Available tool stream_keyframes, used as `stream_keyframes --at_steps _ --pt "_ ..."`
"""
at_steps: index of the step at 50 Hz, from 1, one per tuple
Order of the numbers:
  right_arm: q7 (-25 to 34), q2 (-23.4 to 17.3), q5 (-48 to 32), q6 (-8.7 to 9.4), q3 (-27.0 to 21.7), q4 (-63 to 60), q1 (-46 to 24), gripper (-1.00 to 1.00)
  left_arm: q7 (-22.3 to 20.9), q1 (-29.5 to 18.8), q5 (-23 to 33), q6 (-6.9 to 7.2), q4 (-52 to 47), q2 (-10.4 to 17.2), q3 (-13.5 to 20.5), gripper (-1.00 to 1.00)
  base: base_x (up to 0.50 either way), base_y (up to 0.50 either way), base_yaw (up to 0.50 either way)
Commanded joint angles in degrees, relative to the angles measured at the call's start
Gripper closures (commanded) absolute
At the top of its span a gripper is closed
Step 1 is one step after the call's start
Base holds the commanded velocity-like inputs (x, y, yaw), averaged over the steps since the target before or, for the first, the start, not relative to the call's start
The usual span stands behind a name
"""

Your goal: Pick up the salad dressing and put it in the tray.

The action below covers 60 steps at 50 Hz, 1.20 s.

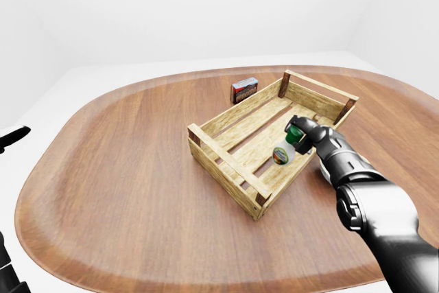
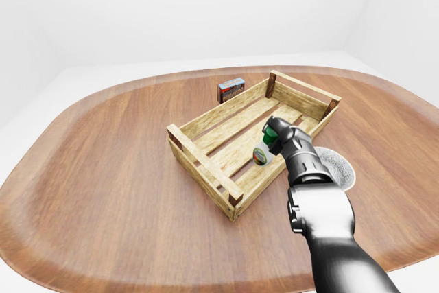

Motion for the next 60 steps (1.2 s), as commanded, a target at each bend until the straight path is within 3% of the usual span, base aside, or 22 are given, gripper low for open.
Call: stream_keyframes --at_steps 1,42,43,44,60 --pt "-2.12 -0.09 -0.01 0.00 -1.02 -0.47 0.73 0.98 -0.09 -0.05 0.15 0.00 0.32 -0.03 -0.14 -1.00 0.00 0.00 0.00" --pt "0.66 -0.70 -0.91 0.00 -0.31 -0.28 4.18 0.95 -0.21 -0.08 0.58 0.00 0.11 -0.48 -0.65 -1.00 0.00 0.00 0.00" --pt "-0.82 -0.67 -1.22 0.00 -0.29 -0.31 4.20 -1.00 -0.24 -0.07 0.55 0.00 0.14 -0.47 -0.59 -1.00 0.00 0.00 0.00" --pt "2.94 -0.62 -0.51 0.00 -0.76 -0.29 4.10 -1.00 -0.27 -0.06 0.57 0.00 0.20 -0.47 -0.59 -1.00 0.00 0.00 0.00" --pt "2.10 -0.71 -2.50 0.00 -0.20 -0.22 4.59 -1.00 -0.29 -0.15 0.42 0.00 0.41 -0.32 -0.55 -1.00 0.00 0.00 0.00"
